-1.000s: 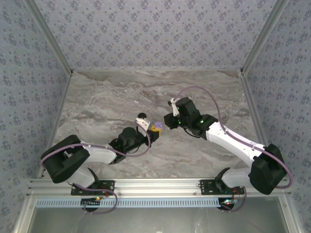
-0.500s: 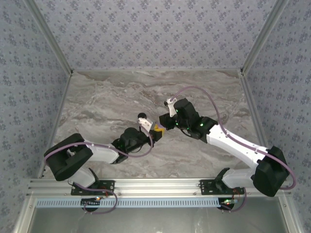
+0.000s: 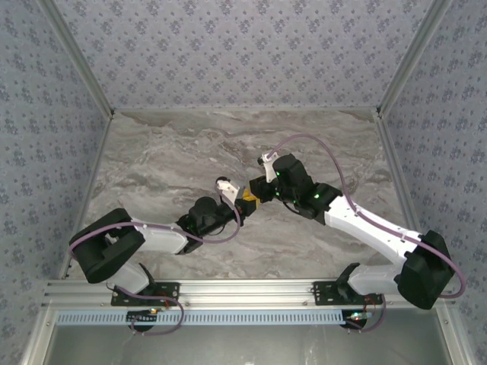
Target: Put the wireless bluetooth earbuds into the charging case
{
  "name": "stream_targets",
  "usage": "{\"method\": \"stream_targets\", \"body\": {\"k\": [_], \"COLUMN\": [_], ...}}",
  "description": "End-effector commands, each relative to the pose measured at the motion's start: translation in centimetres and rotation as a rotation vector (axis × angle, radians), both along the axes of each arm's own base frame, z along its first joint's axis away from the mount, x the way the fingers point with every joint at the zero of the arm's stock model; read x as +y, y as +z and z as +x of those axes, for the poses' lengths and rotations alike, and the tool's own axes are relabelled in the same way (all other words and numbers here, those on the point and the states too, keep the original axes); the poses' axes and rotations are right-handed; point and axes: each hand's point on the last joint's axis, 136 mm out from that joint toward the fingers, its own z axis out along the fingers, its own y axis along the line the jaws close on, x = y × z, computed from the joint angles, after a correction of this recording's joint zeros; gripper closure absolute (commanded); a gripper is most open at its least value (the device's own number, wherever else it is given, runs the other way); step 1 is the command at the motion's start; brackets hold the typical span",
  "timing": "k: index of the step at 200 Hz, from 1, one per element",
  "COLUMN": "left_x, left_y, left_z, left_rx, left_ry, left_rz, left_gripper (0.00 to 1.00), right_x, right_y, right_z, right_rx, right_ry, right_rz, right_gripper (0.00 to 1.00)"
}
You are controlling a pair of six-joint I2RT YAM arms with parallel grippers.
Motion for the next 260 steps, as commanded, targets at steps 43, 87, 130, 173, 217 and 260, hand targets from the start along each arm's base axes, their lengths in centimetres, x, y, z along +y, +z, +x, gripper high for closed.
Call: {"method": "stream_targets", "body": {"k": [43,87,130,173,217,260], "left_x": [-0.4,-0.3,-0.3,-0.3,-0.3,-0.3], "left_y": [2.8,3.2,3.6,4.1,4.3,4.4], "left_z": [0.4,0.2,0.1,0.2,0.1,0.1], "left_rx": [-0.032,-0.038,-0.039,-0.032,-0.028,-0.024], "left_ry": [0.016,0.011,0.007,0.009,0.008,0.009], "left_rz": [-0.084,-0.095,-0.108,-0.124,-0.131,-0.129], "left_gripper": [0.84,0.84,0.84,0.84,0.83,0.83], "right_x": [-0.3,-0.4,-0.3,-0.3,-0.4,-0.3], "right_y": [0.7,0.5,0.1,-0.3,-0.7,-0.9], "right_z": [0.0,0.0,0.0,0.0,0.1,0.1], "right_rx": [-0.043,-0.042,-0.034,-0.025,-0.022,-0.018], "right_ry": [-0.006,-0.010,-0.004,-0.006,-0.012,-0.013], "right_rz": [-0.009,-0.013,-0.017,-0.021,-0.033,-0.033], "right_gripper": [0.80,0.80,0.80,0.80,0.80,0.80]}}
